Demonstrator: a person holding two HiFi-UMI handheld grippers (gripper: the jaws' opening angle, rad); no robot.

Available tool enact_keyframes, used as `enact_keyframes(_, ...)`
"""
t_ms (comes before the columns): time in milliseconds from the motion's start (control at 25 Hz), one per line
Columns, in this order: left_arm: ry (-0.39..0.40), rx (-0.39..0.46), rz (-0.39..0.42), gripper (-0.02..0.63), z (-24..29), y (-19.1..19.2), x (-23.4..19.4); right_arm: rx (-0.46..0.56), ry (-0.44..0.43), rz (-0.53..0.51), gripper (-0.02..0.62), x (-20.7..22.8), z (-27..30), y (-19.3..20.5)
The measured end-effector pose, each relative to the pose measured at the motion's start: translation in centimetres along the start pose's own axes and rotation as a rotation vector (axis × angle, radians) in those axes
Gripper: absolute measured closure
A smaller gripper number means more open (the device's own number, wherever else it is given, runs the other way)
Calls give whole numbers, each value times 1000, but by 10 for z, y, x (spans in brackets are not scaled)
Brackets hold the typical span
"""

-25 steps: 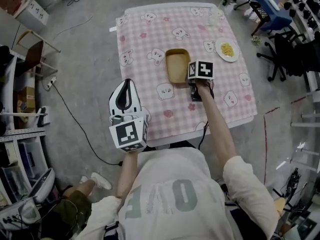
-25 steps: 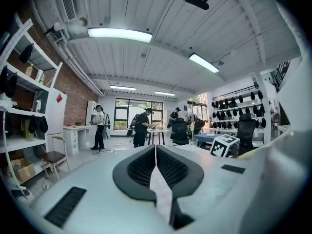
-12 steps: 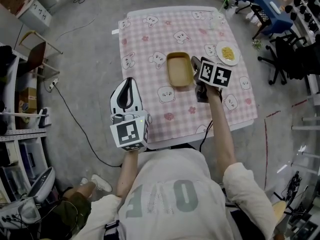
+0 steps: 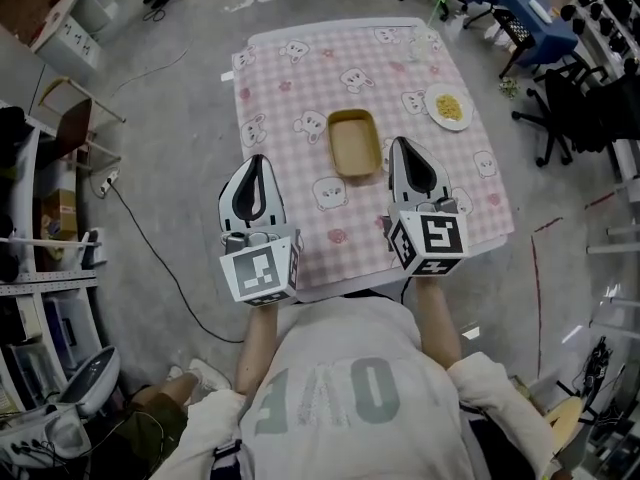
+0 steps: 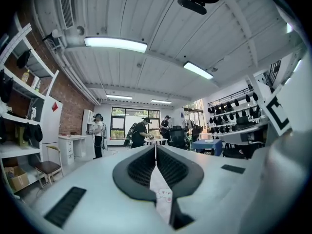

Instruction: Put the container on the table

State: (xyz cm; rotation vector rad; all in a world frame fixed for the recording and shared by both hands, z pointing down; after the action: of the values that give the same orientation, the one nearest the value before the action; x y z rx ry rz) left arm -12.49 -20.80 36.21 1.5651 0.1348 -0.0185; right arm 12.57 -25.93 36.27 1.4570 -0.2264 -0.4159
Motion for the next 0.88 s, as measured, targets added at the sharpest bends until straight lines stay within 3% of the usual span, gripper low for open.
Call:
enact_keyframes(360, -23, -8, 2, 577, -8, 6, -3, -45, -10, 18, 566, -28, -42, 35)
enact_keyframes(880, -1, -10, -4, 577, -5, 6, 9, -31, -4, 9, 566, -20, -37, 32)
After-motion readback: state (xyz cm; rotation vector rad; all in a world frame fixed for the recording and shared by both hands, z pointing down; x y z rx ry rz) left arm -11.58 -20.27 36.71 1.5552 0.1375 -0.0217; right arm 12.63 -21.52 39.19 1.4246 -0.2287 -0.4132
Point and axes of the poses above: the fingertips, and each gripper's own axes: z forward along the fingers, x to its right, y out of its underside, the point moved 10 cm from there along -z, backward along the fingers, and after that the axes turned 8 degrees about -z, right-handed, at the moved point
